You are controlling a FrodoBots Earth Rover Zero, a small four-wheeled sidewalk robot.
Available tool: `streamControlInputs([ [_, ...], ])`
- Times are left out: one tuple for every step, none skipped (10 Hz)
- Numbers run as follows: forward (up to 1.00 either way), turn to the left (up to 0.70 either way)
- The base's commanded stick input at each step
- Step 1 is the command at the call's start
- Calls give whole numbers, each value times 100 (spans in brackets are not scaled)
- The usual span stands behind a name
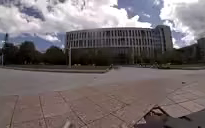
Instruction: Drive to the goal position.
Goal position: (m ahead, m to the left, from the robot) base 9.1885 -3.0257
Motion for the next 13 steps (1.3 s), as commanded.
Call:
streamControlInputs([
  [70,0],
  [70,0],
  [70,0],
  [70,-9],
  [70,-15],
  [70,0],
  [70,0],
  [70,0],
  [70,0],
  [70,0],
  [70,0],
  [70,0],
  [70,0],
])
